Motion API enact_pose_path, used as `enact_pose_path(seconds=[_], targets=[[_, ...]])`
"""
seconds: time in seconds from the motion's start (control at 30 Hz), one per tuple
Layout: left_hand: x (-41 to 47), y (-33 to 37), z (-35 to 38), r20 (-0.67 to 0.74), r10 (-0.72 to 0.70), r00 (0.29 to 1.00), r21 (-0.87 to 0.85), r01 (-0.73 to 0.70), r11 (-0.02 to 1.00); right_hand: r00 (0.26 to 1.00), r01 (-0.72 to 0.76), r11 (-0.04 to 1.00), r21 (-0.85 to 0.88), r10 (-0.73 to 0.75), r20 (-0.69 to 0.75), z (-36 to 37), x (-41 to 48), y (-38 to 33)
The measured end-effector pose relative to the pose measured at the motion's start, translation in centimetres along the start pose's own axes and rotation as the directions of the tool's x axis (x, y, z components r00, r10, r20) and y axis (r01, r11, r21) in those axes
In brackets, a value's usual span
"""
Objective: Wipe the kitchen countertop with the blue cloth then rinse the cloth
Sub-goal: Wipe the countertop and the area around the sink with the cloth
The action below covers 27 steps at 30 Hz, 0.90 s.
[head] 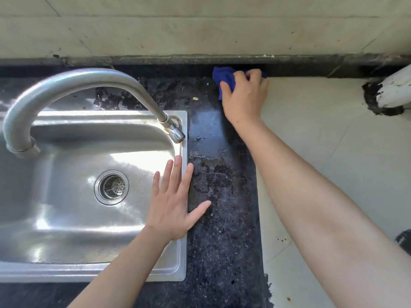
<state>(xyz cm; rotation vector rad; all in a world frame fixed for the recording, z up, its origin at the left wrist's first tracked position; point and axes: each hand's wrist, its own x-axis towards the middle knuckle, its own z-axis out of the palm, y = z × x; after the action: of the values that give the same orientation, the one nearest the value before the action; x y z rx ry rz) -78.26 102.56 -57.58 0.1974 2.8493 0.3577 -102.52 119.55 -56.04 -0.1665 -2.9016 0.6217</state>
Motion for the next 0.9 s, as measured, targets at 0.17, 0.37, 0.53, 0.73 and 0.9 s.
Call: enact_pose_path(seconds=[0.17, 0.37, 0.53, 0.73, 0.9], targets=[[0.0, -0.1, 0.0, 0.019, -0.004, 1.0, 0.005, 0.004, 1.0, 0.903, 0.332, 0.935, 0.126, -0.353, 0.245, -0.1, -1.4, -2.4], [0.0, 0.0, -0.1, 0.014, 0.0, 1.0, -0.017, 0.0, 1.0, 0.995, 0.096, 0.986, 0.138, -0.095, -0.009, -2.6, 0.1, 4.4], [0.1, 0.0, 0.1, 0.006, 0.003, 1.0, -0.034, -0.002, 0.999, 0.99, -0.129, 0.991, 0.043, 0.131, -0.059, 0.2, -0.1, 0.1], [-0.1, 0.1, -0.1, 0.025, -0.007, 1.0, -0.018, 0.008, 1.0, 0.903, 0.342, 0.93, 0.133, -0.365, 0.228, 0.0, -1.5, -2.4], [0.1, 0.3, -0.1, 0.026, -0.01, 1.0, -0.028, 0.011, 1.0, 0.995, -0.059, 0.988, 0.145, 0.069, -0.067, -0.6, -0.6, 2.4]])
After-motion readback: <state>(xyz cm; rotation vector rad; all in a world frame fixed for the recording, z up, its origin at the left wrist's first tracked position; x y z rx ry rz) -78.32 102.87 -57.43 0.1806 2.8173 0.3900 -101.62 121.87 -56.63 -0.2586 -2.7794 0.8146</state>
